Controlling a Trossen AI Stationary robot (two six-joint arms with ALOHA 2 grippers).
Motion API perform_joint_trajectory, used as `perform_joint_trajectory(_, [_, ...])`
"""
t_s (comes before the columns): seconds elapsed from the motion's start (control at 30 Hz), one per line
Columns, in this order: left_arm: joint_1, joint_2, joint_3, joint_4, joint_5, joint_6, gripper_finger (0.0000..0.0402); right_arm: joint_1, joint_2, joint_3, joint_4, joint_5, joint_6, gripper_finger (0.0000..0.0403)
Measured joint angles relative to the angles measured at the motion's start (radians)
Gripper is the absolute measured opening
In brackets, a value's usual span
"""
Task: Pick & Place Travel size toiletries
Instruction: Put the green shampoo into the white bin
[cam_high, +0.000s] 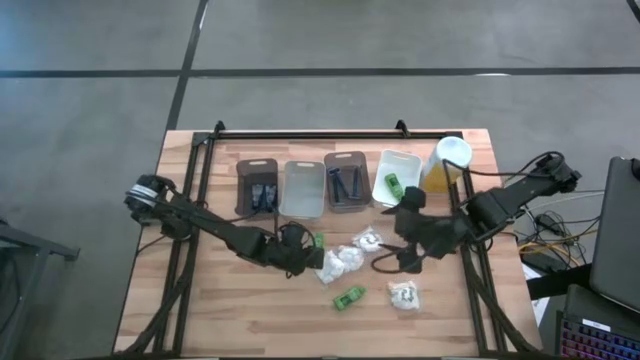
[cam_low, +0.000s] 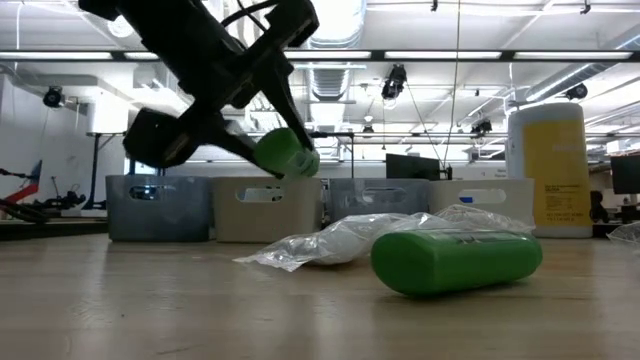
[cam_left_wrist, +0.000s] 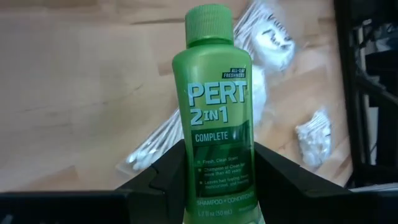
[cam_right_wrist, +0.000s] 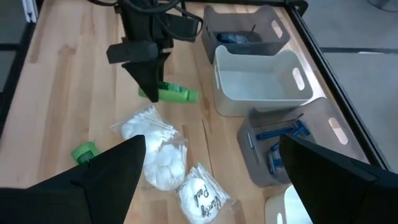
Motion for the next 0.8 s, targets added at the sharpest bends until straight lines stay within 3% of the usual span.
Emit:
perform_joint_trajectory(0.3, [0.004,-0.074,0.027,-0.016,-0.157,0.100,0.0154,-0.010,-0.051,-0.007,0.000,-0.001,-0.002,0.0366])
perform_joint_trajectory(0.8, [0.022,-0.102,0.110,-0.111,-0.238,0.181,0.0154,-0.018,-0.057,-0.008,-0.010,-0.008,0.056,0.0366])
